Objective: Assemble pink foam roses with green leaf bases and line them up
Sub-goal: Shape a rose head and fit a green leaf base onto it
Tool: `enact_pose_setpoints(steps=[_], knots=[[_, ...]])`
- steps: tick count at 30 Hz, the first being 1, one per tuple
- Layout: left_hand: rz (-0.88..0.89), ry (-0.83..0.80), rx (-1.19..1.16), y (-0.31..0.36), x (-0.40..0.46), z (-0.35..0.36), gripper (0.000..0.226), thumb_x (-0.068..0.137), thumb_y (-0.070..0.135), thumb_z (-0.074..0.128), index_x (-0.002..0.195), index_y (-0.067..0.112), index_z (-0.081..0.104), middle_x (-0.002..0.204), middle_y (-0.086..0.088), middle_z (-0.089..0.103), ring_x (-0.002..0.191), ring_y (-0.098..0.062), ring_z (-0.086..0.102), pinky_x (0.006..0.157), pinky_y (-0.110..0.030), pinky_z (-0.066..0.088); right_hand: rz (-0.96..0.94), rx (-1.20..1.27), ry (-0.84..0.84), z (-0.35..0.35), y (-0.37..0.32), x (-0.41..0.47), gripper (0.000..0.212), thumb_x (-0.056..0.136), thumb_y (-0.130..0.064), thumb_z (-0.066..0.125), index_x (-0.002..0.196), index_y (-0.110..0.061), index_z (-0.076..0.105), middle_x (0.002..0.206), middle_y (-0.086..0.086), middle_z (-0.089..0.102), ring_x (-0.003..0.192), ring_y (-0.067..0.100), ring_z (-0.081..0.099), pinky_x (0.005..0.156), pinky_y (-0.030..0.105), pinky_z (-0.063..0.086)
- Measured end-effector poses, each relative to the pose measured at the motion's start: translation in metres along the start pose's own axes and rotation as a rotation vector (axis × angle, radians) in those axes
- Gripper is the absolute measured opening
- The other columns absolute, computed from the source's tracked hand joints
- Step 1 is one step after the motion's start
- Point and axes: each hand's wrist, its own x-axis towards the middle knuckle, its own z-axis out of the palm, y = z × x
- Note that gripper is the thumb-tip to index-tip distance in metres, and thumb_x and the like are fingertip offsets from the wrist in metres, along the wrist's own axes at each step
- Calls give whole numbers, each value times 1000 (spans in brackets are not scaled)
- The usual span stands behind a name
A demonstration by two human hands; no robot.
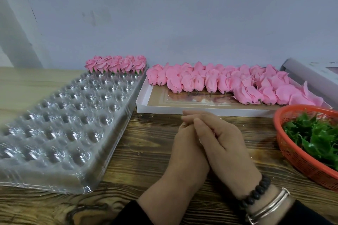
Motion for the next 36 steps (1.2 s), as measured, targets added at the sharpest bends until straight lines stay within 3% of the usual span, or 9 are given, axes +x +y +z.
enact_pose_setpoints(steps=[3,5,7,9,15,24,27,33,36], knots=[[-100,-123,-33,-2,-1,-5,46,87,-7,52,131,4,45,112,-5,65,80,17,55,62,2,40,19,-43,-205,-8,2,5,27,91,-24,44,100,-26,70,111,-21,65,111,-9,51,100,13,35],[-212,-265,-75,-2,-1,-8,49,84,-8,55,130,7,46,77,19,69,64,14,57,62,-6,46,55,-39,-342,-13,3,6,27,95,-19,46,102,-31,69,103,-20,68,94,-11,58,83,5,42],[-264,-362,-23,0,0,-8,14,85,-6,53,84,2,64,49,9,57,55,-5,57,58,-21,50,114,18,-418,-16,3,3,28,93,-25,43,102,-39,66,79,-17,69,52,1,60,49,9,44],[-243,-331,1,0,-1,-7,34,90,4,49,58,15,52,39,5,50,44,-7,49,49,-21,44,139,91,-421,-17,2,1,27,92,-28,46,104,-45,63,75,-8,69,42,13,58,40,19,46],[-35,-186,-45,-2,4,-15,32,84,-2,59,65,24,58,60,9,59,56,1,55,53,-10,41,66,176,-149,-16,7,-1,54,65,-45,72,116,-43,55,116,-22,61,111,-10,52,89,7,41],[71,36,190,-12,2,6,17,79,27,42,74,31,58,83,13,61,83,0,59,70,-12,46,-7,81,45,4,4,-3,28,87,-29,43,96,-28,69,101,-18,68,99,-6,59,90,13,42],[109,-57,275,-8,5,11,28,87,24,36,106,27,56,109,11,55,106,9,45,89,-2,33,-9,38,-73,-2,4,2,29,86,-27,41,95,-30,68,110,-20,63,105,-7,56,96,14,39],[31,-273,246,-3,8,-3,18,92,1,47,105,6,58,89,13,53,89,11,45,72,2,36,20,-13,-298,-13,6,4,30,87,-29,41,101,-33,68,107,-22,66,104,-3,59,97,23,43],[-148,-306,176,-6,5,-4,30,91,1,46,66,17,50,46,16,51,49,-5,56,45,-9,42,93,36,-379,-14,7,1,28,96,-25,41,101,-40,64,84,-20,68,57,18,65,53,30,54]])
